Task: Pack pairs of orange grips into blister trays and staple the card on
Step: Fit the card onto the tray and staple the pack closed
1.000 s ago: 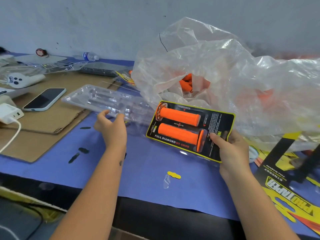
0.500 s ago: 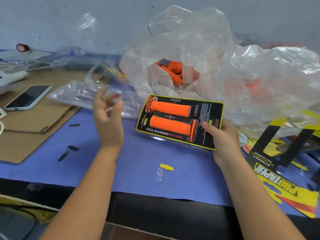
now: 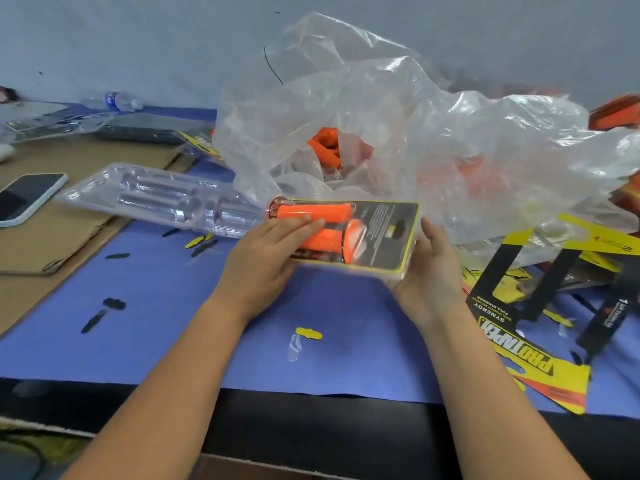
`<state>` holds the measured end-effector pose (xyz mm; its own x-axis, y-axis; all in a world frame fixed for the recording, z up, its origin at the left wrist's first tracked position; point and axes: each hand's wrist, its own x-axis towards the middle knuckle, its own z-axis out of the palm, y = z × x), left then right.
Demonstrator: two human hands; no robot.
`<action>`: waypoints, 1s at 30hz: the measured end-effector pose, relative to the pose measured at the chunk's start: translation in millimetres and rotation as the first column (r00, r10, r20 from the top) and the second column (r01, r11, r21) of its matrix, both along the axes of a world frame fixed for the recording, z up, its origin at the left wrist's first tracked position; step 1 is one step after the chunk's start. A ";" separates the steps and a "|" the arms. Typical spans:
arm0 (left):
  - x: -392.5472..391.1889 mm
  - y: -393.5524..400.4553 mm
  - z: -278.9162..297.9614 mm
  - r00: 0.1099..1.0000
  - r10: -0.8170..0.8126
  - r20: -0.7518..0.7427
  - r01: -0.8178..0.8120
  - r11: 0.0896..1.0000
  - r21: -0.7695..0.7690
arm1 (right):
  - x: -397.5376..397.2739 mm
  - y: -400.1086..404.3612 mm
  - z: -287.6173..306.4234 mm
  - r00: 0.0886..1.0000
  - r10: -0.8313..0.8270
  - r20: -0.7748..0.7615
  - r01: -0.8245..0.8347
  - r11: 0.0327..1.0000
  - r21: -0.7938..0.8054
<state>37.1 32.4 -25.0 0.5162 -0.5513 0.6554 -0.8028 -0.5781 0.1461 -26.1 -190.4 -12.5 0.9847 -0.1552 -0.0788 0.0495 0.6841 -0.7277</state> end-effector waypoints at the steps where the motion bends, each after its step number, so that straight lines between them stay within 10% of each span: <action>1: -1.0 0.1 -0.1 1.000 0.008 0.028 -0.006 0.998 -0.069 | 0.5 -0.6 0.6 1.000 0.007 0.007 -0.007 1.000 -0.009; 5: -12.2 -5.4 12.2 0.981 -0.116 -0.159 0.005 0.823 -0.568 | 0.6 6.2 -4.4 0.998 -0.062 0.032 0.070 0.929 -0.363; 10: -5.5 -13.3 49.1 0.701 -0.509 -0.500 -0.253 0.478 -0.841 | -0.1 17.0 -8.1 0.996 -0.017 0.087 0.062 0.834 -0.548; 15: 5.6 -26.7 56.4 0.366 -0.597 -0.714 -0.381 0.603 -0.700 | -3.0 17.3 -7.0 0.990 -0.071 0.125 0.131 0.798 -0.588; 18: 12.6 -28.0 54.8 0.307 -0.720 -0.623 -0.365 0.515 -0.775 | -3.5 12.8 -6.0 0.961 -0.187 0.202 0.268 0.804 -0.531; 24: -10.2 -59.3 31.3 0.336 -0.921 -0.197 -0.401 0.049 -0.915 | 0.2 18.1 -5.6 0.924 -0.323 0.205 0.377 0.863 -0.337; 30: -30.3 -93.8 12.4 0.257 -0.961 -0.101 -0.367 0.000 -0.930 | 2.7 22.5 -7.0 0.885 -0.435 0.165 0.465 0.841 -0.276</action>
<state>6.7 -61.3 -12.6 0.9212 -0.3145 0.2289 0.1363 0.8121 0.5673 -23.4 -168.0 -19.5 0.8009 -0.5844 0.1303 0.3754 0.3206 -0.8697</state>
